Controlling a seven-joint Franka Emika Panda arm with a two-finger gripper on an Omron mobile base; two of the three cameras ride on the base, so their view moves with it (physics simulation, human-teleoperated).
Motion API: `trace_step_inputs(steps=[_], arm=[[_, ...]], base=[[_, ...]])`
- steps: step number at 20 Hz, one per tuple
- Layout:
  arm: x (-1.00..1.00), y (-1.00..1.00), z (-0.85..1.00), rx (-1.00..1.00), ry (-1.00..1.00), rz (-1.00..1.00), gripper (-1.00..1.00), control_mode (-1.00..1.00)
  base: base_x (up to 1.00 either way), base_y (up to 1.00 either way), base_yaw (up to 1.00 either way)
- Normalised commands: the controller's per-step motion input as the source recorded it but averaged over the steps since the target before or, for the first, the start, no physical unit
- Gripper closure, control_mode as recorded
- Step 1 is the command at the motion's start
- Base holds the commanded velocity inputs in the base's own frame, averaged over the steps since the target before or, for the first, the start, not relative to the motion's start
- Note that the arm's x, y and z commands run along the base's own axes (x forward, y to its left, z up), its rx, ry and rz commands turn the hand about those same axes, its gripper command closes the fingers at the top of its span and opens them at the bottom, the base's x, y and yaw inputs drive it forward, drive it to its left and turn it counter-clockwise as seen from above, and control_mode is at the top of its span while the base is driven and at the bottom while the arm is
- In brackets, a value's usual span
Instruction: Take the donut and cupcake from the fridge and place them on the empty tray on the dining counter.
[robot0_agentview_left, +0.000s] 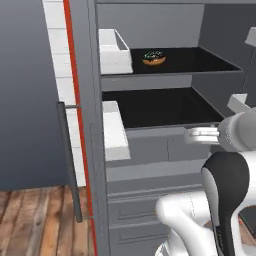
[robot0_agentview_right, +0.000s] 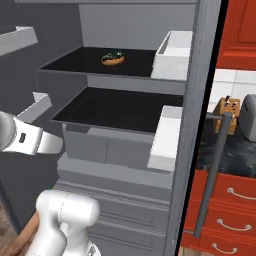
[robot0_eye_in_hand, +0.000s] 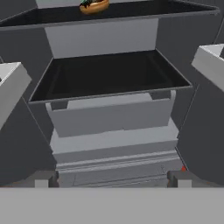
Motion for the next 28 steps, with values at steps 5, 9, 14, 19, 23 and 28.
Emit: trace_step_inputs(steps=[5, 9, 14, 19, 23, 28], arm=[[0.00, 0.00, 0.00, 0.00, 0.00, 0.00, -1.00, 1.00], [0.00, 0.00, 0.00, 0.00, 0.00, 0.00, -1.00, 1.00], [0.00, 0.00, 0.00, 0.00, 0.00, 0.00, -1.00, 1.00], [0.00, 0.00, 0.00, 0.00, 0.00, 0.00, -1.00, 1.00], [0.08, 0.04, 0.19, 0.12, 0.05, 0.04, -1.00, -1.00], [0.00, 0.38, 0.77, -0.01, 0.03, 0.06, -1.00, -1.00]], base=[[0.86, -0.63, 0.05], [1.00, 0.24, -0.06], [1.00, 0.34, -0.06], [0.93, 0.00, -0.01], [0.17, -0.01, 0.00], [0.00, 0.00, 0.00]])
